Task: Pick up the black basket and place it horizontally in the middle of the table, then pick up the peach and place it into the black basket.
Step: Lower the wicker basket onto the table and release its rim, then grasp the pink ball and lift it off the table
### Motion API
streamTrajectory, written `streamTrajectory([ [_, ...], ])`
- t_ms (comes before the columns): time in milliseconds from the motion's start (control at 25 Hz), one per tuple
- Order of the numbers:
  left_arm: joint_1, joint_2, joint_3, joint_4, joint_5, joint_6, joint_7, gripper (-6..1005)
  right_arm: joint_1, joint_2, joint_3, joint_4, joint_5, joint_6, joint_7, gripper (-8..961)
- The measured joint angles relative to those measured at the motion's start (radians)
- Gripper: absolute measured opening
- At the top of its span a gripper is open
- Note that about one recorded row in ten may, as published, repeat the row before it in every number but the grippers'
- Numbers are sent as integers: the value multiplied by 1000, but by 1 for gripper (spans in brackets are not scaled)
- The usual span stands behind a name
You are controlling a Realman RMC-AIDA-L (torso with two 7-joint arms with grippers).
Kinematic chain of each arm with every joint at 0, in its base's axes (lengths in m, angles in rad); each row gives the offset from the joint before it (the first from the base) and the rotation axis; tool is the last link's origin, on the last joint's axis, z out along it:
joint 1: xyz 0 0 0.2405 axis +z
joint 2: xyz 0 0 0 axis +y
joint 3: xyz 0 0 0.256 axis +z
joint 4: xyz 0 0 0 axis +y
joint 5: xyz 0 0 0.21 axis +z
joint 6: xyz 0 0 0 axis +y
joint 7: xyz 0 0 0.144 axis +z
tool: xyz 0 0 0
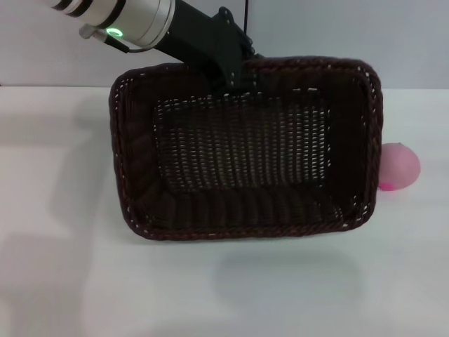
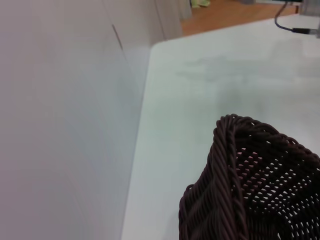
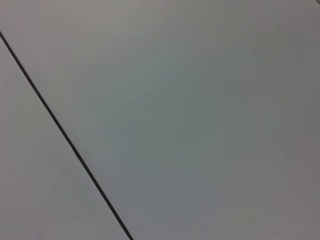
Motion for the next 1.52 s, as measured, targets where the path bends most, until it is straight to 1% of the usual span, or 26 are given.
streamTrajectory([
  [160, 22, 1, 43, 13, -16, -48, 0, 364, 0, 0, 1, 0, 3, 0, 0, 470],
  [240, 41, 1, 95, 17, -16, -94, -4, 369, 0, 0, 3, 0, 5, 0, 0, 470],
  [400, 48, 1, 116, 17, -17, -119, -4, 380, 0, 0, 3, 0, 6, 0, 0, 470],
  [560, 52, 0, 119, 29, -24, -142, -4, 391, 4, -2, 4, 0, 6, 1, -2, 470],
  [680, 65, 0, 124, 46, -43, -161, 1, 494, 8, -2, 3, 0, 6, 3, -5, 469],
  [720, 79, 1, 131, 65, -62, -180, 4, 528, 8, -2, 3, 0, 6, 4, -5, 469],
  [800, 79, 1, 131, 65, -62, -180, 4, 597, 8, -2, 2, 0, 6, 4, -6, 469],
  [840, 128, 2, 142, 122, -121, -242, 23, 631, 8, -2, 2, 0, 6, 5, -6, 469],
  [880, 155, 3, 143, 149, -159, -271, 44, 674, 8, -2, 2, 0, 6, 5, -6, 469],
  [920, 173, 4, 143, 165, -185, -289, 58, 717, 9, -2, 3, 0, 6, 5, -7, 469],
  [960, 173, 4, 143, 165, -185, -289, 58, 761, 9, -2, 3, 0, 6, 5, -7, 469],
  [1000, 211, 4, 141, 192, -242, -327, 83, 804, 9, -2, 3, 0, 6, 5, -7, 469],
  [1120, 270, 4, 135, 203, -360, -401, 122, 807, 10, -2, -1, 0, 4, 5, -6, 468],
  [1160, 307, 4, 134, 201, -450, -438, 163, 808, 10, -2, -4, -1, 2, 5, -6, 468],
  [1240, 354, 4, 132, 193, -568, -468, 223, 808, 10, -2, -8, -20, -34, -2, -6, 468],
  [1280, 354, 4, 132, 193, -568, -468, 223, 809, 10, -2, -8, -20, -34, -2, -6, 468],
  [1320, 400, 4, 132, 177, -708, -486, 296, 809, 7, -3, -9, -38, -68, -3, -6, 468],
  [1360, 400, 4, 132, 177, -708, -486, 296, 809, 3, -5, -9, -65, -114, -5, 2, 468],
  [1400, 477, 3, 133, 120, -969, -490, 432, 809, -1, -6, -10, -98, -168, -6, 24, 468],
  [1440, 497, 3, 134, 100, -1035, -486, 468, 808, -10, -9, -10, -192, -299, -8, 98, 468],
  [1480, 497, 3, 134, 100, -1035, -486, 468, 808, -10, -9, -10, -192, -299, -8, 98, 468],
  [1520, 530, 2, 137, 38, -1181, -464, 546, 807, -15, -10, -10, -244, -371, -13, 152, 468],
])
